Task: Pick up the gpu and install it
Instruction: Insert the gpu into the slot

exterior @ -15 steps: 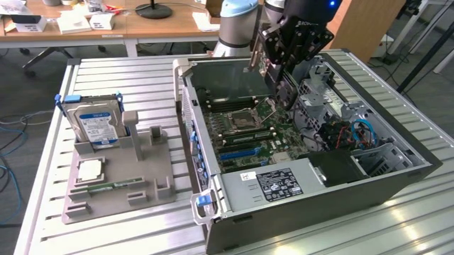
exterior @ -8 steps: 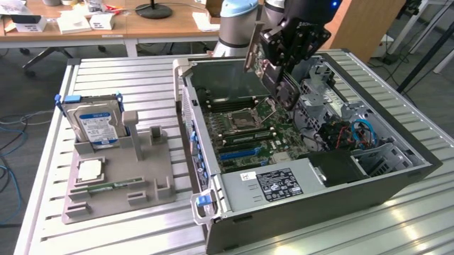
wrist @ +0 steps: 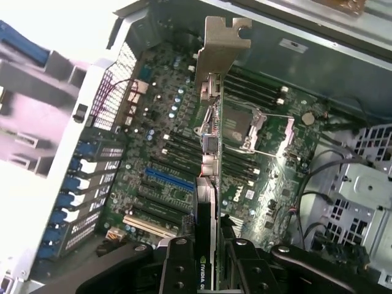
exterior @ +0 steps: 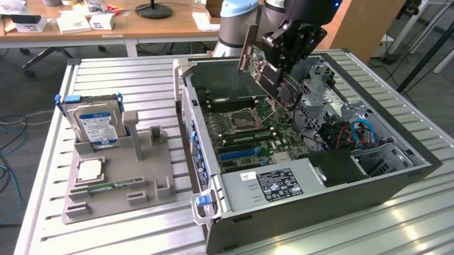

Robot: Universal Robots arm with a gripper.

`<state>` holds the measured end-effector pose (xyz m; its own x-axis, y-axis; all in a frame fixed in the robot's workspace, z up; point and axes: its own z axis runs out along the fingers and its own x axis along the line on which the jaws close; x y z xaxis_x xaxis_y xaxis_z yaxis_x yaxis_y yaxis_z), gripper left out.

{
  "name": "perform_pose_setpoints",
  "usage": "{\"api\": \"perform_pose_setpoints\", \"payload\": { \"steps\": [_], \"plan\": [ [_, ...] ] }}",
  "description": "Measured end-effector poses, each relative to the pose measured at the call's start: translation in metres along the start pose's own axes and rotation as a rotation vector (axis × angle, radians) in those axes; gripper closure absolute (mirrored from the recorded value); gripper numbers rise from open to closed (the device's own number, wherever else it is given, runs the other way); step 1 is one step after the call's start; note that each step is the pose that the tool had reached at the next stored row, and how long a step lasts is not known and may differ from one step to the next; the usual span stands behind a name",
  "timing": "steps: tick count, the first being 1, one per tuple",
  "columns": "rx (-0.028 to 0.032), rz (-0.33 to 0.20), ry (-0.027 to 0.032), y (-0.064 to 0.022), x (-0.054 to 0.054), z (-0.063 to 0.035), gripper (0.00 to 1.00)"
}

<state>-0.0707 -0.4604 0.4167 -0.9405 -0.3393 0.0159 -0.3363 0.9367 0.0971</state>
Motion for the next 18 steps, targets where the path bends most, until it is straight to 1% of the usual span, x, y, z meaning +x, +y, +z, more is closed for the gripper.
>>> {"api": "perform_pose_setpoints", "payload": {
  "steps": [18],
  "plan": [
    [0.0053, -0.326, 0.0319, -0.0003, 0.0, 0.0024, 0.74]
  ]
}}
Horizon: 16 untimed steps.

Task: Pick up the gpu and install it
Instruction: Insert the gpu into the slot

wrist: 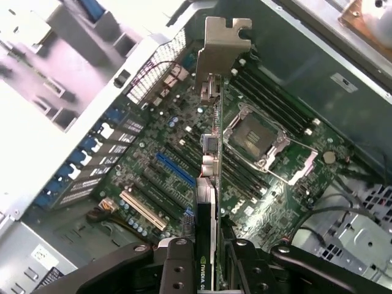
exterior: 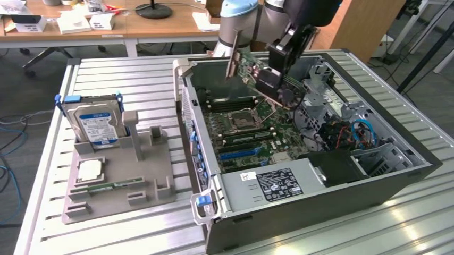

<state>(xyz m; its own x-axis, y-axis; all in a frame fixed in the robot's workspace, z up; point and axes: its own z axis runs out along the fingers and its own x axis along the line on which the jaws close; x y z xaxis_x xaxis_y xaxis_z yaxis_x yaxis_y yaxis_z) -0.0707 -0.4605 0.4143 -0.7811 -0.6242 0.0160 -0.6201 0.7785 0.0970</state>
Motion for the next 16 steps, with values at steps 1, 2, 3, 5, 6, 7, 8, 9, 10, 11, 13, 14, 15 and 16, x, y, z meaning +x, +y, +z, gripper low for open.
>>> {"api": "perform_pose_setpoints", "payload": {
  "steps": [1, 2, 3, 5, 6, 7, 8, 9, 10, 11, 13, 14, 15, 16],
  "plan": [
    [0.0003, -0.018, 0.0017, 0.0, 0.0, 0.0002, 0.74],
    [0.0006, -0.036, 0.0035, 0.0, 0.0, 0.0003, 0.74],
    [0.0008, -0.054, 0.0051, 0.0, 0.0, 0.0005, 0.74],
    [0.0014, -0.091, 0.0088, -0.0001, 0.0, 0.0008, 0.74],
    [0.0017, -0.109, 0.0105, -0.0001, 0.0, 0.0009, 0.74],
    [0.0021, -0.127, 0.0123, -0.0001, 0.0, 0.0011, 0.74],
    [0.0024, -0.145, 0.014, -0.0001, 0.0, 0.0012, 0.74],
    [0.0027, -0.163, 0.0157, -0.0001, 0.0, 0.0014, 0.74],
    [0.003, -0.181, 0.0174, -0.0001, 0.0, 0.0016, 0.74],
    [0.0033, -0.199, 0.019, -0.0002, 0.0, 0.0017, 0.74],
    [0.004, -0.236, 0.0225, -0.0002, 0.0, 0.0021, 0.74],
    [0.0044, -0.253, 0.0243, -0.0002, -0.0001, 0.0022, 0.74],
    [0.0047, -0.271, 0.0259, -0.0002, -0.0001, 0.0024, 0.74],
    [0.005, -0.289, 0.0277, -0.0003, -0.0001, 0.0025, 0.74]
  ]
}}
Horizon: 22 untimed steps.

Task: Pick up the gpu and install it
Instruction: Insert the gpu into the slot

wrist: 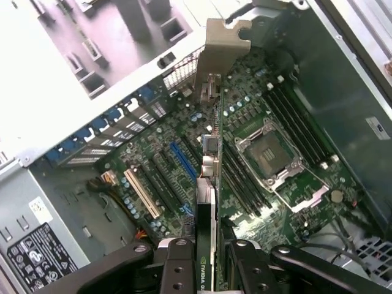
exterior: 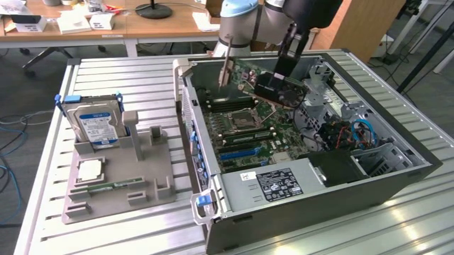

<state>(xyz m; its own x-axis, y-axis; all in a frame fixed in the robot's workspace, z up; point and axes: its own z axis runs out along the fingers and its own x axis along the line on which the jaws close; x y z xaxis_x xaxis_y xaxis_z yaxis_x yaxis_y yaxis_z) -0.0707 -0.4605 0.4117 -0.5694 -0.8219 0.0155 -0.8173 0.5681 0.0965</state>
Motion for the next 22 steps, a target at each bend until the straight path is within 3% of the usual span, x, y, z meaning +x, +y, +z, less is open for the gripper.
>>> {"api": "perform_pose_setpoints", "payload": {
  "steps": [22],
  "plan": [
    [0.007, -0.399, 0.0382, -0.0004, -0.0001, 0.0042, 0.74]
  ]
}}
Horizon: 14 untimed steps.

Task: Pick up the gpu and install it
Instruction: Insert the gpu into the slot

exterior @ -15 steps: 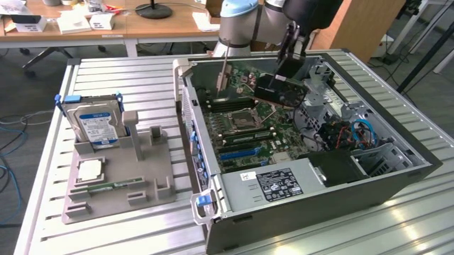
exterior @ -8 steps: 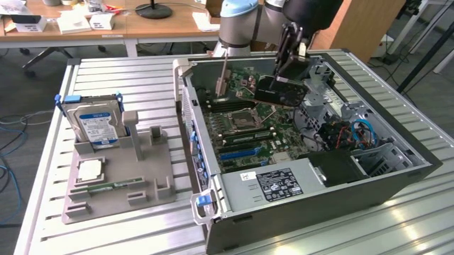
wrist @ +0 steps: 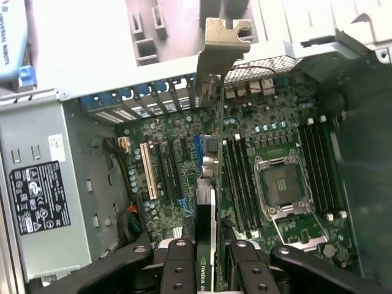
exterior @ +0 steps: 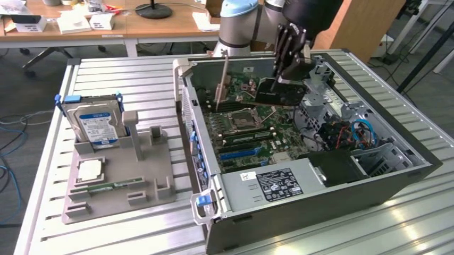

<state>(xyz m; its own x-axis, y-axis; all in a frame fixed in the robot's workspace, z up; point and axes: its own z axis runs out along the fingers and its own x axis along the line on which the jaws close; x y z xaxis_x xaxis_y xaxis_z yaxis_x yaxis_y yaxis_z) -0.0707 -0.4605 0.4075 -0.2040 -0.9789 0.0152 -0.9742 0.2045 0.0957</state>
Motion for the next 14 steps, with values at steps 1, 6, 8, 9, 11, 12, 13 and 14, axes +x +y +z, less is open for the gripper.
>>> {"api": "perform_pose_setpoints", "payload": {
  "steps": [1, 6, 8, 9, 11, 12, 13, 14],
  "plan": [
    [0.0003, -0.018, 0.0017, 0.0, 0.0, 0.0002, 0.74],
    [0.0019, -0.109, 0.0104, -0.0001, 0.0, 0.0012, 0.74],
    [0.0025, -0.145, 0.0138, -0.0001, 0.0, 0.0016, 0.74],
    [0.0028, -0.163, 0.0156, -0.0002, 0.0, 0.0018, 0.74],
    [0.0034, -0.199, 0.019, -0.0002, 0.0, 0.0022, 0.74],
    [0.0037, -0.217, 0.0208, -0.0002, 0.0, 0.0024, 0.74],
    [0.004, -0.235, 0.0224, -0.0002, 0.0, 0.0025, 0.74],
    [0.0041, -0.245, 0.0235, -0.0003, 0.0, 0.0025, 0.74]
  ]
}}
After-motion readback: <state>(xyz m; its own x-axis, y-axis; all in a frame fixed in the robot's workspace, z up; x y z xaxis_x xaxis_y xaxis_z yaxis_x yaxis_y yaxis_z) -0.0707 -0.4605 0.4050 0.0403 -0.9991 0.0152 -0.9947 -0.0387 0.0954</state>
